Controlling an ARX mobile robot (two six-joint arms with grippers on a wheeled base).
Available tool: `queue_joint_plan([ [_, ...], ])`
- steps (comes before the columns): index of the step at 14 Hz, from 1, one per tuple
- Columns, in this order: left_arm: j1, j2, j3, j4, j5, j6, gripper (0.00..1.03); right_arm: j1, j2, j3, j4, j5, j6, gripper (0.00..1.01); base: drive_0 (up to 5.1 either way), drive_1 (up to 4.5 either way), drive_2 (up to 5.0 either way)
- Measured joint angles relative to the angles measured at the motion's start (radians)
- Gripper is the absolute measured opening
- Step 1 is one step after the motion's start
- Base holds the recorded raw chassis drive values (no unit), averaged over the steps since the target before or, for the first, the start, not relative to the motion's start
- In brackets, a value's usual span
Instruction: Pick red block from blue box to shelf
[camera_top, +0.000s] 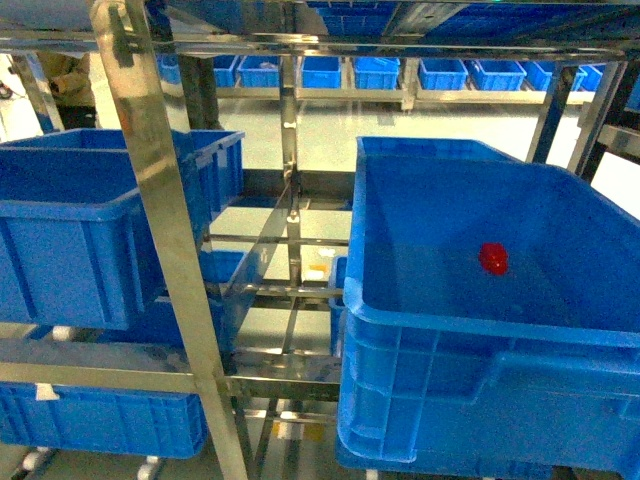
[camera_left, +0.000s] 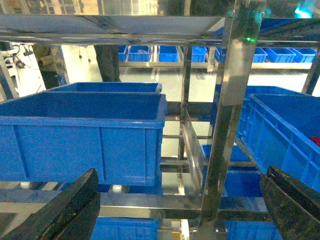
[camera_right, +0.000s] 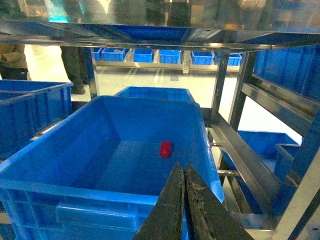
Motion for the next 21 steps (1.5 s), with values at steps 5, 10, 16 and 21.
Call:
queue_joint_plan([
  [5, 0.0, 0.0, 0.0, 0.0, 0.0, 0.0, 0.98, 0.0, -0.11, 0.0, -0.109, 0.0, 0.0, 0.02, 0.0, 0.0, 0.0],
  [10, 0.0, 0.0, 0.0, 0.001, 0.0, 0.0, 0.98, 0.0, -0.309, 0.0, -0.316, -0.003, 0.0, 0.02, 0.0, 0.0, 0.0],
  [16, 0.0, 0.0, 0.0, 0.0, 0.0, 0.0, 0.98, 0.0, -0.309, 0.0, -0.318, -0.003, 0.0, 0.02, 0.0, 0.0, 0.0],
  [21, 0.0, 0.0, 0.0, 0.0, 0.0, 0.0, 0.98, 0.0, -0.309, 0.0, -0.318, -0.003, 0.0, 0.57, 0.0, 0.0, 0.0],
])
